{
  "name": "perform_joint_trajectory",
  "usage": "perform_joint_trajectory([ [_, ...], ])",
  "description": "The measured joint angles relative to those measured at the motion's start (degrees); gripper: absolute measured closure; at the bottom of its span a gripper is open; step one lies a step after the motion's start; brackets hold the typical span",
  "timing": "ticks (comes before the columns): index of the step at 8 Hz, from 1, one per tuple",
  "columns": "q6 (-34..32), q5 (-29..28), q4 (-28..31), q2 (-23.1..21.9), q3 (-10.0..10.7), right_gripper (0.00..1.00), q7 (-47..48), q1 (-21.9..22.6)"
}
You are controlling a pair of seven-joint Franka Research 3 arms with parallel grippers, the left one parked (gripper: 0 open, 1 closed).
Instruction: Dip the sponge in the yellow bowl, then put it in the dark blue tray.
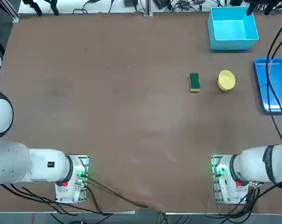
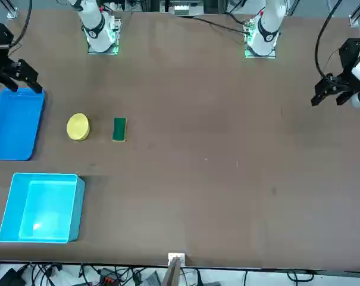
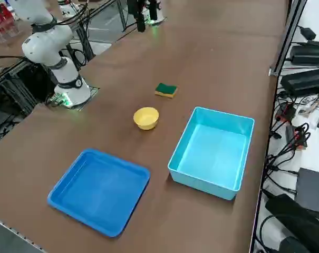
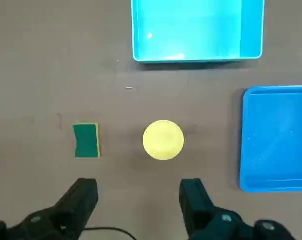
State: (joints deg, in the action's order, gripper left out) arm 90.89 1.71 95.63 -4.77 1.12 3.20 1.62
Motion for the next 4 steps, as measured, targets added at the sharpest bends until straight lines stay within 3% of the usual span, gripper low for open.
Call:
perform_joint_trajectory([
  [4, -1.36, -0.03, 0.03, 0.17, -0.15, 0.00, 0.14, 0.60],
])
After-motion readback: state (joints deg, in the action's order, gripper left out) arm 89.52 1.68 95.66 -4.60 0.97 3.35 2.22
